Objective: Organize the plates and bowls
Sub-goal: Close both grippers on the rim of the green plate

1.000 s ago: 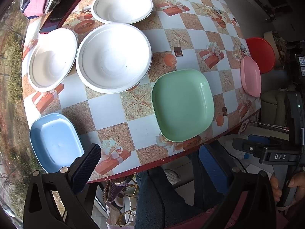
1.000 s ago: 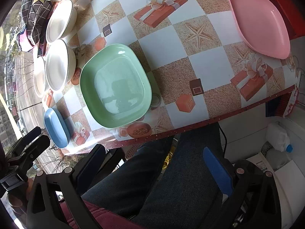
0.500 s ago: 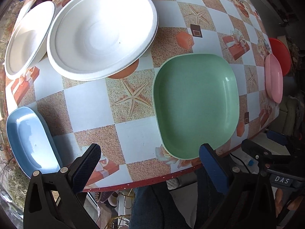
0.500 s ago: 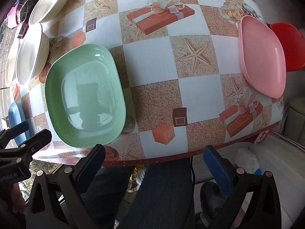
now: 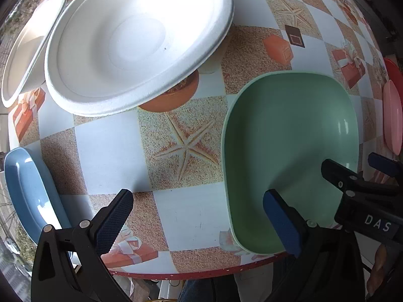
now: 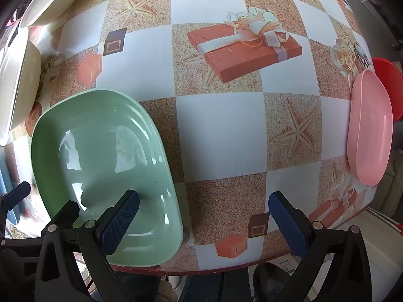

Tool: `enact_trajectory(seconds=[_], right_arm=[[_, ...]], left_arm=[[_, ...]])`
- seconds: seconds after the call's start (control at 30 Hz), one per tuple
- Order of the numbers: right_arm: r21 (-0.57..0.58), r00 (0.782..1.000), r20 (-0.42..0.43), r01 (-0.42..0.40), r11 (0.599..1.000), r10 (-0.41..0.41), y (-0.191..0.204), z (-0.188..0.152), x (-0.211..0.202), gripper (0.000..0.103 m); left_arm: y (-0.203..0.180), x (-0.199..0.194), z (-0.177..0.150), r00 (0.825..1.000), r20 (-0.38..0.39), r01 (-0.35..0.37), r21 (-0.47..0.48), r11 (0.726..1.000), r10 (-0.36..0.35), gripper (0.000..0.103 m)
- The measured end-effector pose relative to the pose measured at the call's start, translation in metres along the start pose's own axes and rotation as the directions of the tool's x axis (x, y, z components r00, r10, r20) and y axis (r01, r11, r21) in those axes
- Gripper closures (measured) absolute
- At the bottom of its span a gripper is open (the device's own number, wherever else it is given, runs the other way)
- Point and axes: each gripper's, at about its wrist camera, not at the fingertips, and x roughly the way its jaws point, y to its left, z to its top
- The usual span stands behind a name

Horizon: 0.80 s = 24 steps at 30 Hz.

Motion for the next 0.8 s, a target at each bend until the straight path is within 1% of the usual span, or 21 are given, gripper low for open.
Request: enact_trajectory(seconds=[0.07,0.1,0.23,0.33,0.37,0.47,0.5,0.57,0.63,0.67,0.73,0.8], right_arm=[[0.011,1.000,-0.008,-0.020,1.000,0.020,-0.010,-0.004,0.003,0.000],[0.020,0.999,-0.013,-0.029,0.999,0.029,-0.021,-0.015,0.011,0.000],[0.060,0.997,-0.034,-0.064,0.996,0.066,-0.045,-0.020,0.016,0.000],[0.045,0.996,0.017,-0.085,0.995,0.084,-0.049,-0.016,0.010,0.000],[0.031,0.995,0.019,-0.094,0.995,0.093,-0.052,-0.015,0.009,0.000],[0.005,0.995,-0.001,-0.101,0.995,0.101,-0.044,-0.012,0.017,0.000],[0.011,0.995,0.024,-0.102,0.995,0.102,-0.042,-0.010,0.013,0.000],[0.013,0.994,0.037,-0.103,0.995,0.102,-0.042,-0.012,0.013,0.000],[0.011,0.993,0.062,-0.101,0.995,0.101,-0.054,-0.015,0.029,0.000],[0.018,0.992,0.081,-0.101,0.995,0.099,-0.051,-0.017,0.025,0.000],[0.022,0.991,0.095,-0.100,0.995,0.097,-0.063,-0.024,0.030,0.000],[0.022,0.991,0.096,-0.097,0.995,0.095,-0.064,-0.022,0.031,0.000]], left_arm=[[-0.008,0.004,-0.001,1.000,0.006,0.006,0.012,1.000,-0.006,0.000],[-0.012,0.005,-0.002,1.000,0.009,0.002,0.021,1.000,-0.002,0.000],[-0.026,0.008,0.000,0.999,0.042,-0.011,0.057,0.998,0.008,0.000],[-0.029,0.011,0.005,0.998,0.062,-0.011,0.061,0.998,0.007,0.000],[-0.030,0.013,0.006,0.998,0.068,-0.011,0.065,0.998,0.007,0.000],[-0.036,0.017,0.008,0.996,0.087,-0.021,0.107,0.994,0.012,0.000],[-0.040,0.019,0.011,0.996,0.093,-0.021,0.116,0.993,0.010,0.000],[-0.038,0.021,0.014,0.995,0.095,-0.019,0.113,0.993,0.008,0.000],[-0.040,0.020,0.013,0.995,0.103,-0.020,0.107,0.994,0.009,0.000],[-0.047,0.007,0.012,0.994,0.105,-0.025,0.108,0.994,0.014,0.000],[-0.046,0.007,0.009,0.993,0.117,-0.024,0.105,0.994,0.012,0.000],[-0.052,0.002,0.004,0.993,0.117,-0.026,0.100,0.995,0.014,0.000]])
